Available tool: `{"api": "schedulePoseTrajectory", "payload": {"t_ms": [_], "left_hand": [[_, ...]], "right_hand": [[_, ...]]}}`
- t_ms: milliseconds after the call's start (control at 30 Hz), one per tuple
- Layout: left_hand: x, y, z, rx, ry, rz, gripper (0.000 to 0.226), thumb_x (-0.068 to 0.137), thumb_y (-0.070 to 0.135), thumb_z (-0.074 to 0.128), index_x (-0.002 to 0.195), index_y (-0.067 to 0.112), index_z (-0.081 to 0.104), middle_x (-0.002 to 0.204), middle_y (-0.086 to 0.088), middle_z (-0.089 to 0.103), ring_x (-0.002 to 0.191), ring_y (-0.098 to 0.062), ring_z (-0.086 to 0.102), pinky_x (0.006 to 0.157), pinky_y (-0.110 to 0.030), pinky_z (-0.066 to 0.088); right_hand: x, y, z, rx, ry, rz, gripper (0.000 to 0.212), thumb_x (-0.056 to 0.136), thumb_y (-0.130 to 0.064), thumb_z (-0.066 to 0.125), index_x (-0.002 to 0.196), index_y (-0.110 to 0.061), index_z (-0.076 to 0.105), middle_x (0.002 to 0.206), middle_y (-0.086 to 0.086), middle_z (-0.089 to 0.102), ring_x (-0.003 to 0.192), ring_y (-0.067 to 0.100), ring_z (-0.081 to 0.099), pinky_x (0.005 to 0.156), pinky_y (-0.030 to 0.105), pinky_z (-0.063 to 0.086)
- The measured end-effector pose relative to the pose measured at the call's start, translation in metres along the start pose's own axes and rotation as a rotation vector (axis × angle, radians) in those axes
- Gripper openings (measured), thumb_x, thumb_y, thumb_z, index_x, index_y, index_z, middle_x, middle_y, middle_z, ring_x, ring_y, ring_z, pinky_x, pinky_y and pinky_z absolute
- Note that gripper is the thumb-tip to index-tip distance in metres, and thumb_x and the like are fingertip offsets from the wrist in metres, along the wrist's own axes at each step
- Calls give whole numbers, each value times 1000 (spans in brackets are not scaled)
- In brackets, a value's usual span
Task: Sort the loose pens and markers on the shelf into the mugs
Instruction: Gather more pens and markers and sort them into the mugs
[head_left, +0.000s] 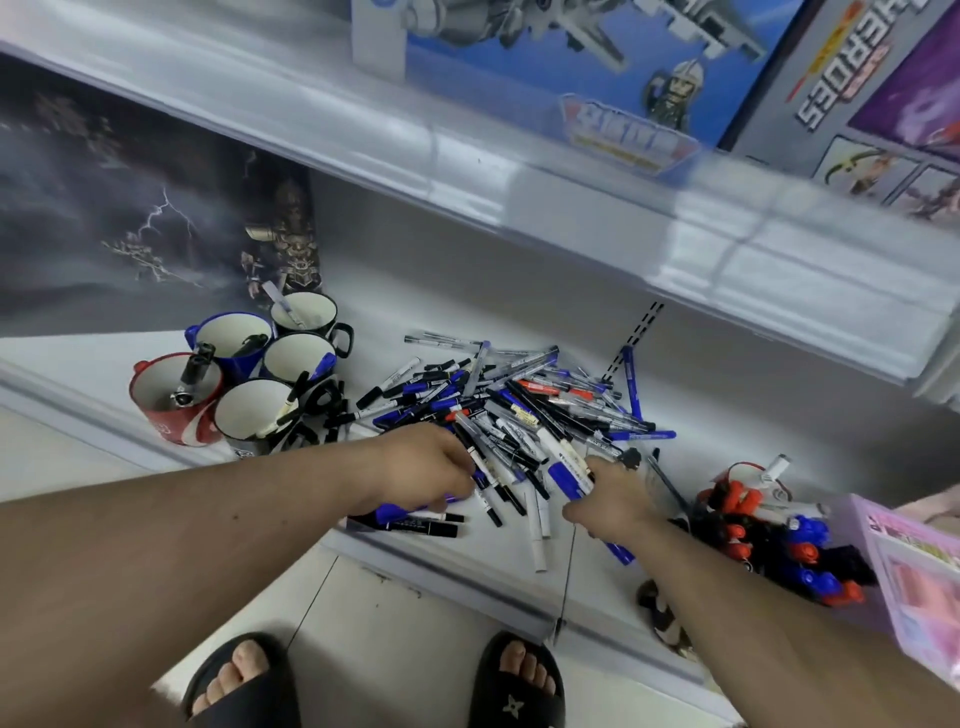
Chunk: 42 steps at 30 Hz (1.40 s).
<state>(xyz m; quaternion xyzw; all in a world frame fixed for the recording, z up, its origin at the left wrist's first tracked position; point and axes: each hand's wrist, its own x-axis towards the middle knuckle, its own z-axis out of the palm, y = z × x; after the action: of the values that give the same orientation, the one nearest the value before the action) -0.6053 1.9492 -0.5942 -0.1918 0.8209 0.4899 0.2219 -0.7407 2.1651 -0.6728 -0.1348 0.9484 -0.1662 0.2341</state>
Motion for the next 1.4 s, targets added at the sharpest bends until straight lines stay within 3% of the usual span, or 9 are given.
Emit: {"api": "schedulePoseTrajectory", "payload": {"t_ms": [333, 500, 667, 867, 967, 1100, 1200, 1300, 1400], "left_hand": [[-23, 49, 33, -763, -106, 110, 46, 80, 55, 64, 118, 28, 64, 115, 0, 71, 112, -24, 65, 97, -41, 51], [-36, 57, 22, -1160, -74, 181, 19, 92, 12, 54, 95, 15, 72, 95, -8, 72, 87, -23, 68, 80, -35, 53], [-48, 48, 3, -1248, -15, 196, 34, 87, 2, 44, 104, 17, 70, 89, -6, 70, 84, -21, 66, 74, -31, 51], [-51, 49, -5, -1298, 26, 196, 22, 94, 23, 55, 105, 25, 74, 94, -3, 71, 94, -21, 67, 87, -37, 51], [-53, 41, -10, -1308, 47, 201, 21, 95, 28, 56, 108, 24, 72, 98, -4, 68, 93, -23, 67, 80, -34, 54], [-60, 27, -17, -1268, 163, 219, 21, 97, 27, 55, 107, 19, 71, 110, -10, 70, 113, -29, 65, 98, -40, 50], [-62, 10, -22, -1165, 318, 253, 17, 98, 21, 56, 101, 13, 70, 95, -10, 73, 95, -25, 71, 83, -38, 57], [-66, -10, -28, -1105, 449, 243, 15, 98, 16, 56, 98, 9, 69, 90, -14, 71, 88, -29, 69, 81, -42, 58], [-74, -23, -36, -1180, 479, 225, 16, 99, 10, 55, 106, 4, 67, 83, -10, 69, 77, -26, 67, 67, -35, 59]], "right_hand": [[-94, -104, -61, 301, 25, -344, 33, 66, -19, 78, 92, -29, 63, 78, -8, 71, 71, 8, 68, 59, 28, 56], [-119, -132, -70, 465, 14, -415, 40, 63, -1, 70, 87, -33, 63, 80, -14, 70, 78, -2, 65, 69, 22, 55], [-128, -155, -57, 606, -81, -435, 33, 72, 0, 65, 95, -25, 64, 96, -7, 71, 94, 5, 66, 88, 33, 54], [-128, -166, -45, 954, -89, -409, 28, 103, -14, 43, 108, -33, 64, 108, -19, 67, 106, -6, 60, 96, 18, 43], [-126, -167, -32, 887, -21, -483, 30, 105, -22, 40, 99, -40, 63, 97, -22, 71, 98, -7, 64, 85, 13, 46], [-122, -177, -18, 801, -46, -521, 29, 105, -30, 40, 100, -49, 62, 97, -17, 72, 97, 0, 66, 88, 24, 51], [-120, -188, -17, 730, -87, -533, 27, 104, -26, 45, 110, -45, 63, 84, -22, 70, 75, -5, 64, 70, 17, 46], [-115, -194, -20, 667, -143, -487, 31, 102, -18, 47, 99, -41, 68, 71, -4, 62, 52, 12, 51, 54, 25, 42], [-112, -199, -17, 701, -254, -401, 31, 102, -15, 47, 96, -36, 69, 88, 14, 67, 52, 16, 51, 61, 34, 43]]}}
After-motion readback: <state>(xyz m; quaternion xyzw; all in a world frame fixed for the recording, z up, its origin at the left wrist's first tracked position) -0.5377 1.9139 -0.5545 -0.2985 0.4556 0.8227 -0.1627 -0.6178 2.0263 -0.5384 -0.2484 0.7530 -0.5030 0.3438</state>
